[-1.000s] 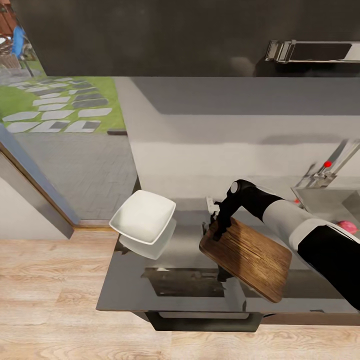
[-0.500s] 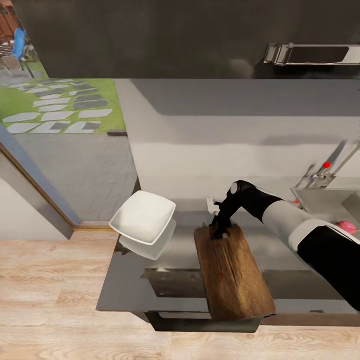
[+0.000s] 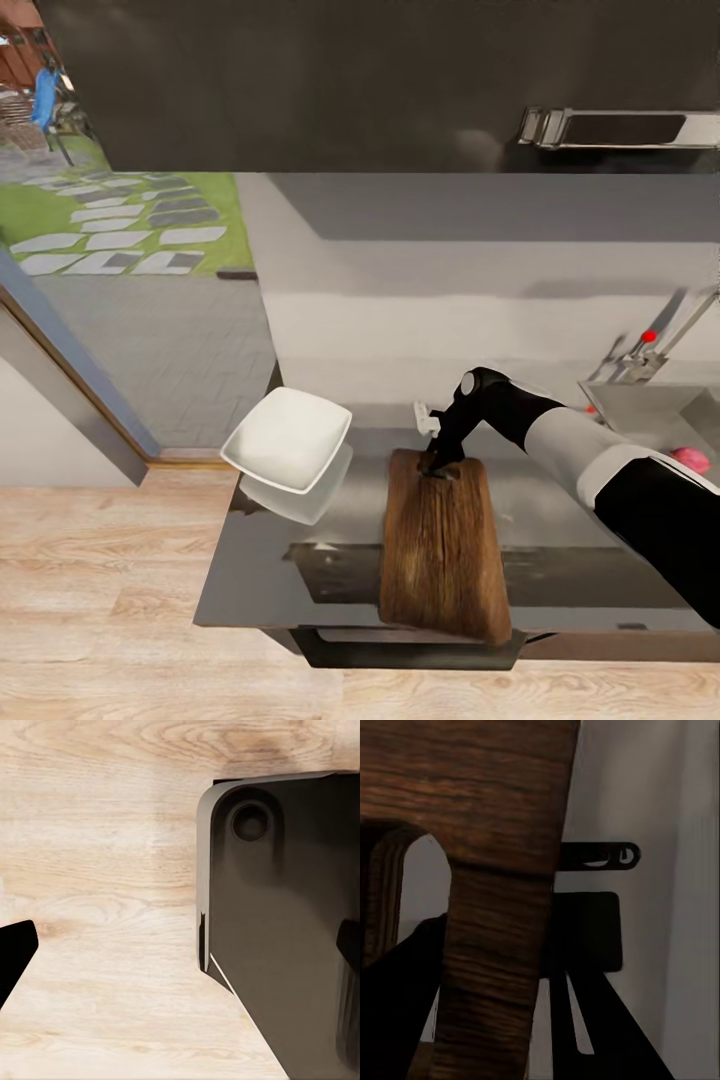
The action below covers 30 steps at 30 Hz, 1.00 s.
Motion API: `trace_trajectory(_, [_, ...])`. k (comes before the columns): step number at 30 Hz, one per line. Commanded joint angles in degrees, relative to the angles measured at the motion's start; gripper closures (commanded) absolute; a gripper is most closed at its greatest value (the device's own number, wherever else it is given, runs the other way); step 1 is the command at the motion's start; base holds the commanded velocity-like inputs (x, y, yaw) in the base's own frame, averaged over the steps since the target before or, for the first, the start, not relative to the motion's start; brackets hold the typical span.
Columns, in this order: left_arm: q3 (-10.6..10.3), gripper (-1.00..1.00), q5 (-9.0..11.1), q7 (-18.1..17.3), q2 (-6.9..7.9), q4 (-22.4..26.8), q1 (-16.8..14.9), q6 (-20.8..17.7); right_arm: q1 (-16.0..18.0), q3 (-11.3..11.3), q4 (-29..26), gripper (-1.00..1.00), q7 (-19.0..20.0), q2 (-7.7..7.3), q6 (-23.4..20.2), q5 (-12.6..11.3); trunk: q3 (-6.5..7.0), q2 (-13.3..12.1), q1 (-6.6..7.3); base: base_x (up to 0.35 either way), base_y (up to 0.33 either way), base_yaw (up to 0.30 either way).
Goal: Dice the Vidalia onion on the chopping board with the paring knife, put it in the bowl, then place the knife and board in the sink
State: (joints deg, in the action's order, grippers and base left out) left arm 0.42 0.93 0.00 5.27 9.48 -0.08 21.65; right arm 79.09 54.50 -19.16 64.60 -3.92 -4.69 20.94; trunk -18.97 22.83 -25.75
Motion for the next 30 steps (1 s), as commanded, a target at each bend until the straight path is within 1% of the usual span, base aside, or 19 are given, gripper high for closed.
trace_trajectory(1, [0.0, -1.0, 0.1, 0.0, 0.0, 0.0, 0.0, 0.1, 0.0, 0.0, -0.2, 1.0, 0.3, -0.04, -0.6, 0.1, 0.0, 0.1, -0.03, 0.0, 0.0, 0.0])
trace_trajectory(21, [0.0, -1.0, 0.1, 0.0, 0.0, 0.0, 0.0, 0.1, 0.0, 0.0, -0.2, 1.0, 0.7, -0.03, -0.9, 0.1, 1.8, 0.1, -0.03, 0.0, 0.0, 0.0])
trace_trajectory(22, [0.0, -1.0, 0.1, 0.0, 0.0, 0.0, 0.0, 0.1, 0.0, -0.1, -0.3, 1.0, 0.7, -0.1, -1.5, 0.3, 1.89, 0.1, -0.03, 0.0, 0.0, 0.0])
trace_trajectory(30, [0.0, -1.0, 0.1, 0.0, 0.0, 0.0, 0.0, 0.1, 0.0, -0.1, -0.4, 1.0, 0.7, -0.13, -2.0, 0.3, 2.62, 0.1, -0.03, 0.0, 0.0, 0.0])
